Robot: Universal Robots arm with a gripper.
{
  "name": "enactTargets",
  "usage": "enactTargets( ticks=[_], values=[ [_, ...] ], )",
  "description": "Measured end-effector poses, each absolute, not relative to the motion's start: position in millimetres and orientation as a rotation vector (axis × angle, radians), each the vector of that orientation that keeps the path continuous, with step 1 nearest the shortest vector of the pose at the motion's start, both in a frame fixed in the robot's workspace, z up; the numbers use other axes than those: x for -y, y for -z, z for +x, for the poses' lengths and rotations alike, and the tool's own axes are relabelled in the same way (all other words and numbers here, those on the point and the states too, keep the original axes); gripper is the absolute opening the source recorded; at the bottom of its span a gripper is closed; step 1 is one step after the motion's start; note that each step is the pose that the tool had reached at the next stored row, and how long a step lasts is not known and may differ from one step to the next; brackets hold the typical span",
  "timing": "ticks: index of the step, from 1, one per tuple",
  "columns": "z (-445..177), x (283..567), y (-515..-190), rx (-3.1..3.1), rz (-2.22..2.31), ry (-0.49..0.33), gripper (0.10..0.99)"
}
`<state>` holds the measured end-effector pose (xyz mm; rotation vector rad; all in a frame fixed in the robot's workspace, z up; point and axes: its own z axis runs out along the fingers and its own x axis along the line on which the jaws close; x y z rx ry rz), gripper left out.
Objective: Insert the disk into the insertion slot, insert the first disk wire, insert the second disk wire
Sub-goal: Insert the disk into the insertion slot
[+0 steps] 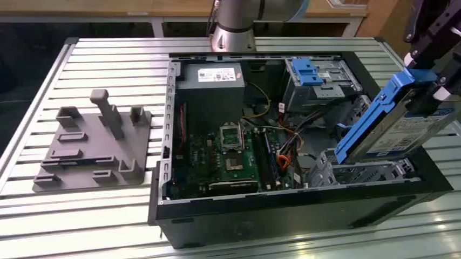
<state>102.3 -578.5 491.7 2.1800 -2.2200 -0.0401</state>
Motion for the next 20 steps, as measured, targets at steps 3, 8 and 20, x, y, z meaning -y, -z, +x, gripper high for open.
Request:
enactTargets(
  ticks=[3, 8, 20],
  values=[
    [102.3, 578.5, -491.7, 2.22, 2.18, 0.04, 0.365],
    [102.3, 578.5, -491.7, 2.22, 2.18, 0.04, 0.365],
    [102.2, 579.1, -491.7, 2.23, 2.2, 0.071, 0.365]
  ],
)
